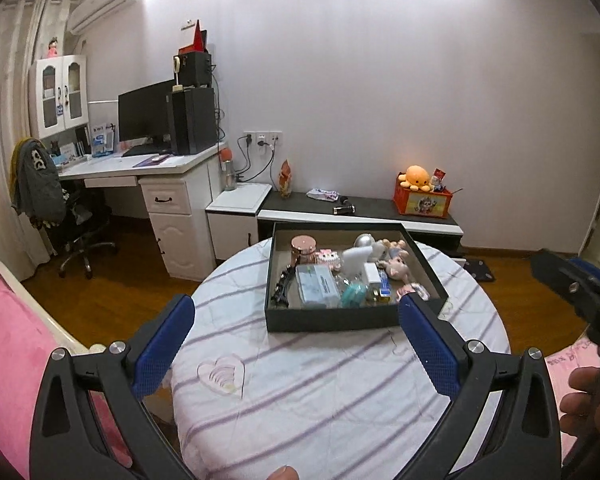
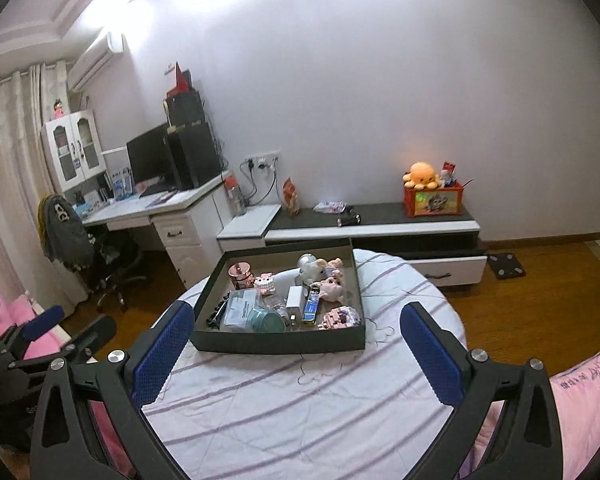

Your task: Organize rigid objects

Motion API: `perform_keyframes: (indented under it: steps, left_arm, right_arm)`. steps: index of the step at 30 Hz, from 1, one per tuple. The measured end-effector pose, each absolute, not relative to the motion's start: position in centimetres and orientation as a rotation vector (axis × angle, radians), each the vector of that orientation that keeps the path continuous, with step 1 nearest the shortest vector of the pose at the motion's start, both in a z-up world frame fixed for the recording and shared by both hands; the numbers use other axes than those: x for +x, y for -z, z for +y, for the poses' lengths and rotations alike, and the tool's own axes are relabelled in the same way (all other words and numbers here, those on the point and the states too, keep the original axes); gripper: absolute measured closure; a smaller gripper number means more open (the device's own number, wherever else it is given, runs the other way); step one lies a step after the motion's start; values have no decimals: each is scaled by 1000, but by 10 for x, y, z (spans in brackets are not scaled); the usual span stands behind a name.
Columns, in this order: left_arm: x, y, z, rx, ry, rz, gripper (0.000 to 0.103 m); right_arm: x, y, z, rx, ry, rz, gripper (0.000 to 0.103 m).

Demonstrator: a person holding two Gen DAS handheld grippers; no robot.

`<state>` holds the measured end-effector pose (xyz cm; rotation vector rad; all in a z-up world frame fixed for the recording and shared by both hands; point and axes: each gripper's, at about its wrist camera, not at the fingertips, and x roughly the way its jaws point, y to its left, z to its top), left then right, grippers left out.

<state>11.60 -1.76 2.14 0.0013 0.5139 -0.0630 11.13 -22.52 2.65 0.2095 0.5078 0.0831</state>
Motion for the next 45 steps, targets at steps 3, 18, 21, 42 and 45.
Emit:
perform_keyframes:
  steps: [3, 18, 21, 42, 45]
  left_arm:
    - [98, -18, -17, -9, 65, 516, 0]
    - [5, -22, -17, -8, 73, 445, 0]
    - [-7, -24, -16, -6, 72, 442, 0]
    - [-12, -19, -17, -10, 71, 441, 0]
    - [-12, -19, -17, -10, 70, 440, 0]
  right_arm:
    - [86, -32, -223, 218, -88, 475, 0]
    - [-7, -33, -209, 187, -78, 411, 0]
    - [-22, -35, -208, 180, -71, 395, 0]
    - [-30, -30, -205, 185, -77, 396, 0]
    - [-30, -30, -205, 187, -76, 395, 0]
